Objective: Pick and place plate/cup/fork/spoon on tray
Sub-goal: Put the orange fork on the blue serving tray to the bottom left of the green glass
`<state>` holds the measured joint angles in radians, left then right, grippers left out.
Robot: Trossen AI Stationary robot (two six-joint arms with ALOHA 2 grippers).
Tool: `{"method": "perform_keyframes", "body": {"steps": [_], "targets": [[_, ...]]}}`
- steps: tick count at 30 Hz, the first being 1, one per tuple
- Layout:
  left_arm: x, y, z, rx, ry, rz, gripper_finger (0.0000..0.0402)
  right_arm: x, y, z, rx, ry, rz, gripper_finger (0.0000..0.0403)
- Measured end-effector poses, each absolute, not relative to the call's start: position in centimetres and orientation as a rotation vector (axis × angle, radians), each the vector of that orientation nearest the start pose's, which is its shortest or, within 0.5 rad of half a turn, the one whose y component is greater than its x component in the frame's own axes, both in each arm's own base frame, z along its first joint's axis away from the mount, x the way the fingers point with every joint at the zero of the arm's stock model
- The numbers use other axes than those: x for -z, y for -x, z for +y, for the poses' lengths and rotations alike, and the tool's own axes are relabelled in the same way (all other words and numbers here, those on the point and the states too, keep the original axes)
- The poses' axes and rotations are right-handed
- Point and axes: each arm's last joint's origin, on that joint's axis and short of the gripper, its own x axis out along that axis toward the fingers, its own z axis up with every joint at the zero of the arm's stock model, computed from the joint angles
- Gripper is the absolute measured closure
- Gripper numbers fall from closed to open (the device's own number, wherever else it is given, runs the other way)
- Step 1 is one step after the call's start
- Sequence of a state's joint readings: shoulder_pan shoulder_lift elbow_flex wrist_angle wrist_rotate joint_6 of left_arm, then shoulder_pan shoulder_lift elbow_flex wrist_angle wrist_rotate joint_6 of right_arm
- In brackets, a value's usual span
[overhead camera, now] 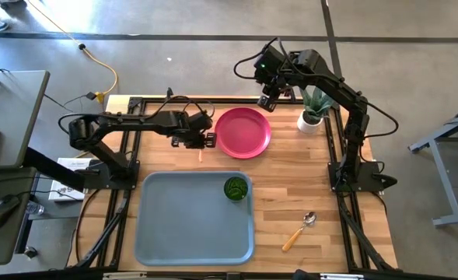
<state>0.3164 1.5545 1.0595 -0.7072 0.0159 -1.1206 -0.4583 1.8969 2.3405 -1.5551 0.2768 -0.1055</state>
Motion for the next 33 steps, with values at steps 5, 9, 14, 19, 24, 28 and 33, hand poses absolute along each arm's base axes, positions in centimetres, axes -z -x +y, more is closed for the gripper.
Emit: {"method": "perform_keyframes", "body": {"steps": [5, 9, 14, 19, 24, 28, 33], "targets": [[-22.4, -27.5, 8.3, -0.868, 1.12, 0.94, 0.0383, -42.7, -30.4, -15.9, 0.593, -0.009, 1.164, 0.0329], [-22.6, -27.3, 7.7, -0.867, 1.114, 0.956, 0.0383, -42.7, -30.4, -15.9, 0.593, -0.008, 1.164, 0.0329], [-22.0, -27.5, 6.8, -0.848, 1.111, 0.954, 0.0383, -42.7, -30.4, -15.9, 0.592, -0.007, 1.165, 0.0329], [-20.1, -26.4, 4.9, -0.8, 1.212, 0.854, 0.0383, -42.7, -30.4, -15.9, 0.591, -0.007, 1.165, 0.0329], [-19.4, -24.6, 2.7, -0.722, 1.309, 0.692, 0.0383, -42.7, -30.4, -15.9, 0.591, -0.006, 1.161, 0.0329], [-19.3, -23.1, 1.0, -0.659, 1.351, 0.625, 0.0383, -42.7, -30.4, -15.9, 0.588, -0.009, 1.16, 0.0329], [-19.7, -21.8, -1.1, -0.585, 1.325, 0.603, 0.0383, -42.7, -30.4, -15.8, 0.589, -0.016, 1.164, 0.0329]]}}
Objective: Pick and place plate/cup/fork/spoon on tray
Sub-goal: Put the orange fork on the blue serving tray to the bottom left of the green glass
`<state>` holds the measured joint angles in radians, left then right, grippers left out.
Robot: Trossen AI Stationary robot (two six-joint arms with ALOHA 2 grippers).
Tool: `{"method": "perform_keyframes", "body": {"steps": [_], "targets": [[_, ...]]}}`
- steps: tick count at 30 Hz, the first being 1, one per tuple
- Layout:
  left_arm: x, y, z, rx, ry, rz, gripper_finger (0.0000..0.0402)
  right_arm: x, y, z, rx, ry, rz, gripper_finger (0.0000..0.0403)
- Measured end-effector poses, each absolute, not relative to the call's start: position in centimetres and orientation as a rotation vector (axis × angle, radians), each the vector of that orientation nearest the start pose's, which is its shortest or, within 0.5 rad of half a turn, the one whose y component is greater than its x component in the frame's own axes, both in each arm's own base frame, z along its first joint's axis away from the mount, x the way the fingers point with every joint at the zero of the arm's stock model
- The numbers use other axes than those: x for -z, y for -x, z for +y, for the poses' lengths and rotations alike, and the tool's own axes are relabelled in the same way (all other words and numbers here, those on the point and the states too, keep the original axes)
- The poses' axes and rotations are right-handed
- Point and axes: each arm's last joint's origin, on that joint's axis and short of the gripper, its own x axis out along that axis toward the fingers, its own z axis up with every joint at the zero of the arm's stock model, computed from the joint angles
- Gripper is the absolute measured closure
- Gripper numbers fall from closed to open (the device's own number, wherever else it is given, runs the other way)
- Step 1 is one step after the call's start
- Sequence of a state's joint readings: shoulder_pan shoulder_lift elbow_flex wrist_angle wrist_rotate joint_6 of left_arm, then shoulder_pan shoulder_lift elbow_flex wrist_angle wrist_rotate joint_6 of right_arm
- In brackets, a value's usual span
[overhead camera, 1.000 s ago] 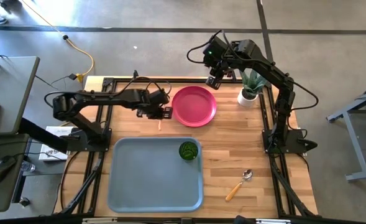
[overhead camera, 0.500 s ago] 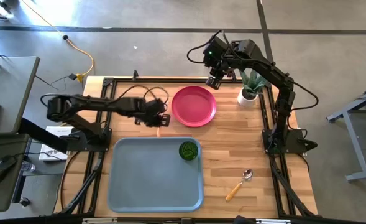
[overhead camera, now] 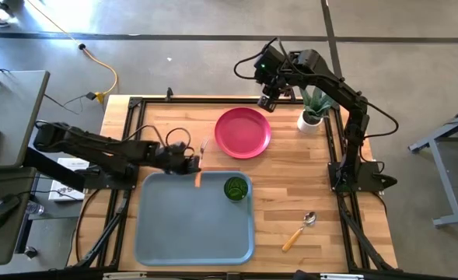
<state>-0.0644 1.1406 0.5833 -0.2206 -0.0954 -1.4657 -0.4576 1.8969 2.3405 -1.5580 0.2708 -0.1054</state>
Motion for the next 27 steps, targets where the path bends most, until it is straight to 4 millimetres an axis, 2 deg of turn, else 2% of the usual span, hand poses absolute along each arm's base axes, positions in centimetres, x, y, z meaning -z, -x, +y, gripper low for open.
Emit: {"method": "perform_keyframes", "body": {"steps": [7, 15, 20, 27], "targets": [[-19.2, -19.9, -3.9, -0.574, 1.307, 0.545, 0.0377, -42.6, -30.4, -15.6, 0.539, -0.112, 1.148, 0.0329], [-18.5, -17.9, -7.4, -0.484, 1.315, 0.528, 0.0384, -42.6, -30.6, -15.1, 0.512, -0.245, 1.11, 0.0329], [-18.5, -16.8, -9.5, -0.455, 1.289, 0.517, 0.0382, -42.6, -31.1, -14.2, 0.516, -0.29, 1.098, 0.0329], [-18.0, -14.3, -11.5, -0.499, 1.299, 0.462, 0.0384, -42.6, -31.7, -12.6, 0.516, -0.332, 1.085, 0.0329]]}}
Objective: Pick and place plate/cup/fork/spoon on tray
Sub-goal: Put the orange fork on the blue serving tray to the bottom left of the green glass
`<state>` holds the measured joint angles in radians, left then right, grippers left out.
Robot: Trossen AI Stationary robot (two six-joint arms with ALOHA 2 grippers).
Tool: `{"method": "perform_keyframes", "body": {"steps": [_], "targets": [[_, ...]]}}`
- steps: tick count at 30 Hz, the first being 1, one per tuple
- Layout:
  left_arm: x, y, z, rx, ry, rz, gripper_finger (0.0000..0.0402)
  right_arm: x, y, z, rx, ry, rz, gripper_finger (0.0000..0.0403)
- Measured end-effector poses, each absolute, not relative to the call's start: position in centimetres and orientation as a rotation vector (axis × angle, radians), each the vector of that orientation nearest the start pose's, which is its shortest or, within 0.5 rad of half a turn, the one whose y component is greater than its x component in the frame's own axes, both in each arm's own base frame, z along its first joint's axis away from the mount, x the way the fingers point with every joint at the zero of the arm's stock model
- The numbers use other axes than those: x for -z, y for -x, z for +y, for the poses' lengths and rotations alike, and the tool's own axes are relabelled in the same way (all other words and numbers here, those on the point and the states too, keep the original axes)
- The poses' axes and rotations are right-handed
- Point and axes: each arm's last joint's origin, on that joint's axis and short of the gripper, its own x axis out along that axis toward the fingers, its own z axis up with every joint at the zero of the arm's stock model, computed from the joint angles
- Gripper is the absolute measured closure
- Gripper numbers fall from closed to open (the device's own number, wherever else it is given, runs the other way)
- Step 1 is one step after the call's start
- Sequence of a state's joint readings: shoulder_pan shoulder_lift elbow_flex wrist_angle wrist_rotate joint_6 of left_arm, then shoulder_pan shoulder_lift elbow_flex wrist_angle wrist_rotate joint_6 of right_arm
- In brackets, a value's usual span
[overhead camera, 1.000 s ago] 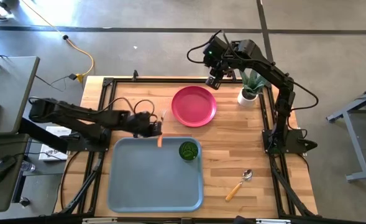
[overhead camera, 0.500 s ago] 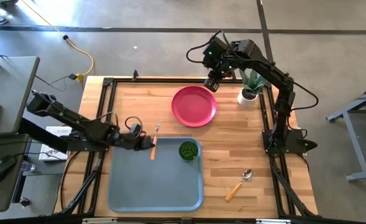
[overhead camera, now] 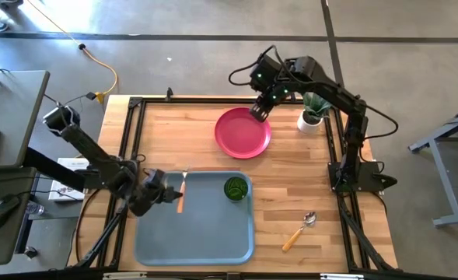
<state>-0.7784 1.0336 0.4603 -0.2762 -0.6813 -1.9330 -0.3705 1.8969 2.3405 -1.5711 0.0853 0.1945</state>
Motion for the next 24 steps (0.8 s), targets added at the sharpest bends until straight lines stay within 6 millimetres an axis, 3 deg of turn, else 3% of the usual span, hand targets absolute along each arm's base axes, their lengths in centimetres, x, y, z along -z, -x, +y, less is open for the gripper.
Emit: {"method": "perform_keyframes", "body": {"steps": [18, 24], "targets": [[-17.6, -9.1, -14.9, -0.374, 1.375, 0.526, 0.0383, -42.6, -33.0, -8.9, 0.507, -0.417, 1.063, 0.0329], [-17.4, -8.2, -15.7, -0.327, 1.364, 0.565, 0.0383, -42.6, -33.3, -7.8, 0.504, -0.44, 1.059, 0.0329]]}}
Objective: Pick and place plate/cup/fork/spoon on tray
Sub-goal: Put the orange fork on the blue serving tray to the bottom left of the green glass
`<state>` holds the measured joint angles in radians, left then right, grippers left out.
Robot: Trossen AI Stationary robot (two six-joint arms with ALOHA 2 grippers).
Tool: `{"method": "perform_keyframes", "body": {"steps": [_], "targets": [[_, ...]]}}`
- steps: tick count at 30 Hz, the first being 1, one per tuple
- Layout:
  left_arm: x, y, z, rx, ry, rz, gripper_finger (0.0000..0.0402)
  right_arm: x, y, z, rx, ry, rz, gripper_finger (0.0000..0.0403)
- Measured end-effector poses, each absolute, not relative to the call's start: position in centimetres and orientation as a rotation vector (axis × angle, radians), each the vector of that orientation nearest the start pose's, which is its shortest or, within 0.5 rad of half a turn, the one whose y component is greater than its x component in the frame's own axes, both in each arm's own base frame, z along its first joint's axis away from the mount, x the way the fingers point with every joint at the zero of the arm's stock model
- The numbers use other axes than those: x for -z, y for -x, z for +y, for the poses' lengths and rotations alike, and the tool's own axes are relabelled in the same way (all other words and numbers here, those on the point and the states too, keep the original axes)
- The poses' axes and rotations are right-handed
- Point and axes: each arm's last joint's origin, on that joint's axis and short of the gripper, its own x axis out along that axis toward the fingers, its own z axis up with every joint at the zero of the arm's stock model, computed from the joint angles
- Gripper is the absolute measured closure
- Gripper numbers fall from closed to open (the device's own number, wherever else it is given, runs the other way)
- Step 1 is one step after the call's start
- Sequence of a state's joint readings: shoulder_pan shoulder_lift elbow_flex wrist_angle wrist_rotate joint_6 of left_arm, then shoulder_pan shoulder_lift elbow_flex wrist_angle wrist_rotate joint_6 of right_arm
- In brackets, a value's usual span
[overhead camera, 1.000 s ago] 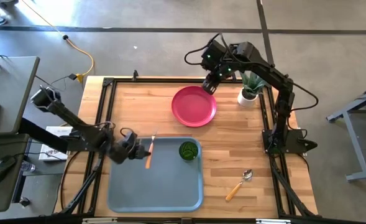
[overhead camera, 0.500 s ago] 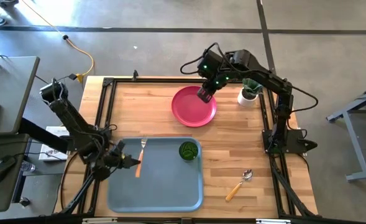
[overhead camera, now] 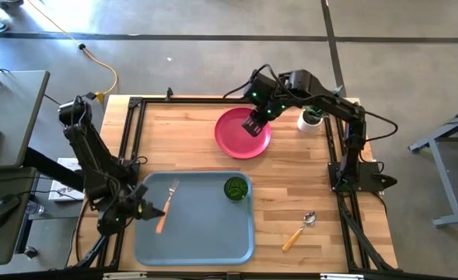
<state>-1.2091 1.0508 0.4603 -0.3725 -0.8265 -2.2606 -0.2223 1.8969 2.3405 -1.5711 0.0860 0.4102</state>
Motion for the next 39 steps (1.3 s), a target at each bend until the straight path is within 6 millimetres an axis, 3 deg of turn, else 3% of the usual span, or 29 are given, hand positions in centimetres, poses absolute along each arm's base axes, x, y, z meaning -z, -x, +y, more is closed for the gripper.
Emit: {"method": "perform_keyframes", "body": {"steps": [9, 23, 29, 39], "targets": [[-16.2, -8.7, -17.2, -0.315, 1.378, 0.366, 0.0383, -42.6, -33.6, -6.2, 0.508, -0.461, 1.046, 0.0329], [-12.4, -9.7, -20.5, -0.305, 1.411, 0.357, 0.0382, -42.7, -34.1, -4.3, 0.468, -0.455, 1.03, 0.0329], [-12.3, -9.7, -21.5, -0.297, 1.427, 0.448, 0.0382, -42.7, -34.1, -4.2, 0.486, -0.488, 1.022, 0.0329], [-13.2, -11.1, -22.0, -0.265, 1.591, 0.391, 0.0374, -42.7, -34.2, -3.8, 0.478, -0.488, 1.023, 0.0329]]}}
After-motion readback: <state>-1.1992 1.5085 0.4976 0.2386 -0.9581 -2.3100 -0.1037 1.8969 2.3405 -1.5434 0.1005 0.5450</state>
